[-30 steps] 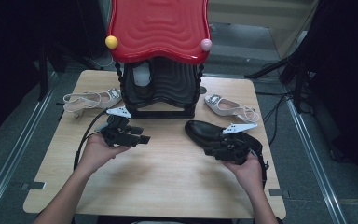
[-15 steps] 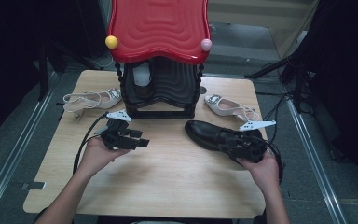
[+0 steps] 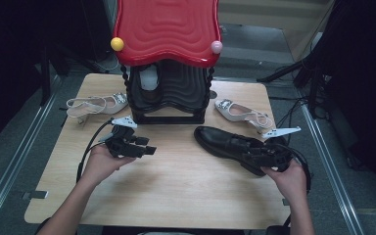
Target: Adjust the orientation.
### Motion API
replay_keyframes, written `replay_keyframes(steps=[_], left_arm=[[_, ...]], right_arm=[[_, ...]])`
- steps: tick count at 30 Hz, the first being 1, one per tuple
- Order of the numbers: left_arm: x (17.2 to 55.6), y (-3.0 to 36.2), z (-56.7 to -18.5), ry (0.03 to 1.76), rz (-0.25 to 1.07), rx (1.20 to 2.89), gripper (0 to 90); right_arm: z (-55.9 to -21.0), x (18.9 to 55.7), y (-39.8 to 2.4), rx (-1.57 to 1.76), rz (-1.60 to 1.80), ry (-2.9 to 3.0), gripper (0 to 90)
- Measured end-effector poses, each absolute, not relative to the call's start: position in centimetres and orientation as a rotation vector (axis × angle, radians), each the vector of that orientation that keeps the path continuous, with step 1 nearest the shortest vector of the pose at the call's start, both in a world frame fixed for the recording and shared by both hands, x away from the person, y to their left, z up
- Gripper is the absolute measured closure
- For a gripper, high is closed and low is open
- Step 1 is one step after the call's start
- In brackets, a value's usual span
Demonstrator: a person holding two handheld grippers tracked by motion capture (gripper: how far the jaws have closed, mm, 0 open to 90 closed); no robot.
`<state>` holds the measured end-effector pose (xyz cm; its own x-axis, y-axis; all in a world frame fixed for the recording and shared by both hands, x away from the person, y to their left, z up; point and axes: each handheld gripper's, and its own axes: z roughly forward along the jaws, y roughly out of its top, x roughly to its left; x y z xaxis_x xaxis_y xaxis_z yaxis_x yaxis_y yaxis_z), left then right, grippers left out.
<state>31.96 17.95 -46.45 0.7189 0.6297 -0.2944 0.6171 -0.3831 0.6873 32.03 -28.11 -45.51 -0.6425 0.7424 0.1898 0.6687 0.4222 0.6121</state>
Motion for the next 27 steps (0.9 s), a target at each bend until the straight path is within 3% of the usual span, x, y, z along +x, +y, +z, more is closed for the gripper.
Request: replay_keyframes(steps=[12, 17, 21, 27], left_arm=[[31.7, 17.9, -46.7, 0.939, 0.019, 2.093, 46.9], [31.6, 18.0, -46.9, 0.941, 0.017, 2.079, 48.3], [31.5, 18.0, -47.0, 0.927, 0.006, 2.074, 61.9], [31.3, 18.0, -47.1, 0.924, 0.008, 2.091, 73.8]], right_arm=[[-47.6, 35.3, -24.5, 1.241, 0.873, 2.700, 61.1], [-47.8, 35.7, -24.7, 1.288, 0.974, 2.748, 79.6], [-47.7, 35.5, -24.6, 1.312, 0.992, 2.731, 81.1], [-47.0, 34.8, -22.8, 1.284, 0.995, 2.767, 81.0]])
